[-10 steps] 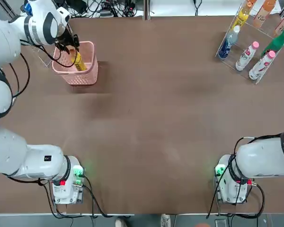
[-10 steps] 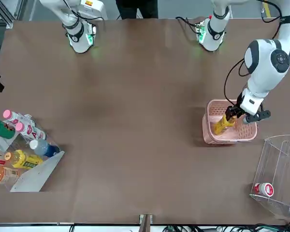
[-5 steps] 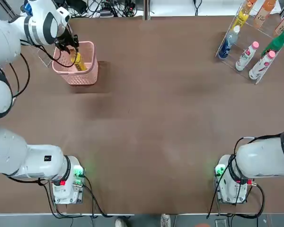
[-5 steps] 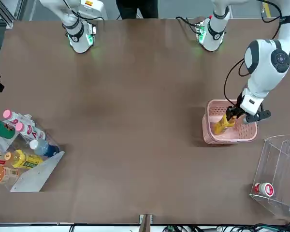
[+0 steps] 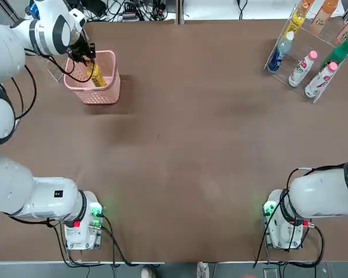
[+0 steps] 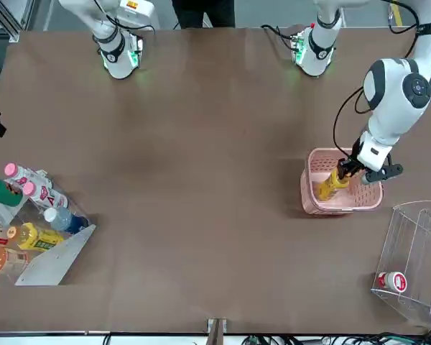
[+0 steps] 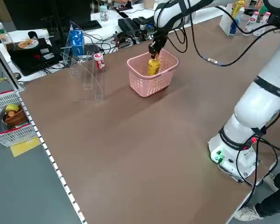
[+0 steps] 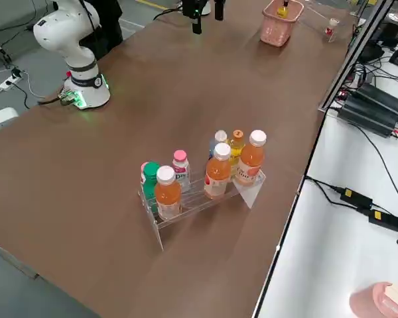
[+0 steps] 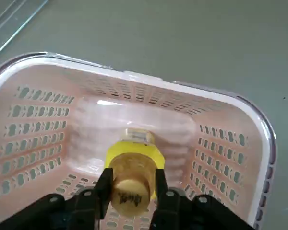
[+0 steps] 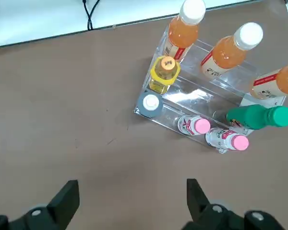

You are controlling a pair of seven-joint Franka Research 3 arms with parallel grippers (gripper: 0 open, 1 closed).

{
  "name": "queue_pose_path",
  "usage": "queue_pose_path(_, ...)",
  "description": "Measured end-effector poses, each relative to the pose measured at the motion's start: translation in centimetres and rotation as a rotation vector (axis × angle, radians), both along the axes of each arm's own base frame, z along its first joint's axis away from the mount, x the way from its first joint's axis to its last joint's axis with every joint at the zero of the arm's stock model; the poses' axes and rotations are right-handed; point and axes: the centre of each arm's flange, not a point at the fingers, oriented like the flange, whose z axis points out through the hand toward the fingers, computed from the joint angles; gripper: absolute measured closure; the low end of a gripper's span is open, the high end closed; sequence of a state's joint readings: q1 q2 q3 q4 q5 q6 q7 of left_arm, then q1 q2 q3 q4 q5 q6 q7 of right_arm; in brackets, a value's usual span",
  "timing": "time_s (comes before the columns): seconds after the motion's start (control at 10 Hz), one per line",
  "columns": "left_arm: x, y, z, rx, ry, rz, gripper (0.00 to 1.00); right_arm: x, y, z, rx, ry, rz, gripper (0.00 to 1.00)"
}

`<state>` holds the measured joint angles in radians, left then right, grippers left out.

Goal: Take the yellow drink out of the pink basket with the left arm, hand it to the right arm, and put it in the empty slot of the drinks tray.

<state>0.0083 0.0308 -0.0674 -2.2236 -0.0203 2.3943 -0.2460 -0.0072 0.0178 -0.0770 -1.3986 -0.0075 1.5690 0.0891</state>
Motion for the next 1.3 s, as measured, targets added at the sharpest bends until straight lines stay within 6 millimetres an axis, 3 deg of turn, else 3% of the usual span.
queue_pose_path(1.0, 0.2, 0.1, 0.3, 0.002, -0.007, -0.003, 0.66, -0.1, -0.7, 0.2, -0.001, -0.004, -0.013, 0.01)
queue_pose_path(1.3, 1.2, 0.1, 2.1, 0.000, -0.046, -0.003, 0.66, -0.1, -0.7, 0.2, -0.001, -0.004, -0.013, 0.01)
